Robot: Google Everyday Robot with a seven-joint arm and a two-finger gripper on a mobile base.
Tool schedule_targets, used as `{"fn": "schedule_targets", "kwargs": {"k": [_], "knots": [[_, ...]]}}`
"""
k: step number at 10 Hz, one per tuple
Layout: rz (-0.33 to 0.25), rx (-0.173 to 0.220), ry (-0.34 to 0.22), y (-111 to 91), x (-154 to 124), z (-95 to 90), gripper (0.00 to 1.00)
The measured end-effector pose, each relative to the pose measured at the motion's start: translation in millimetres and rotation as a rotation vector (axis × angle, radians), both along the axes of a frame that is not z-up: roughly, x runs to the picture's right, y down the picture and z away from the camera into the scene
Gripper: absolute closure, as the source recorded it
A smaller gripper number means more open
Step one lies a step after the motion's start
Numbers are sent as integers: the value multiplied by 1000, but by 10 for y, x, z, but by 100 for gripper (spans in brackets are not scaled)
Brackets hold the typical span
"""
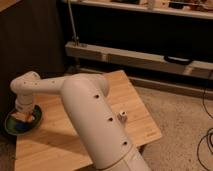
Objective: Place the pepper on the white sponge
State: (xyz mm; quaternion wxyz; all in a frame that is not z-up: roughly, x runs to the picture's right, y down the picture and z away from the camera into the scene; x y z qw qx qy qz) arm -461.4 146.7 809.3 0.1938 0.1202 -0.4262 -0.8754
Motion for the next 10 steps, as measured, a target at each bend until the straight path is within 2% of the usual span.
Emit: {"fn": "schedule_targets", "kwargs": {"k": [2, 7, 9, 10], "knots": [[-16, 3, 12, -1, 15, 14, 21], [-31, -1, 21, 77, 36, 28, 20], [-13, 4, 26, 28, 65, 22, 20], [7, 12, 28, -74, 107, 14, 20]]}}
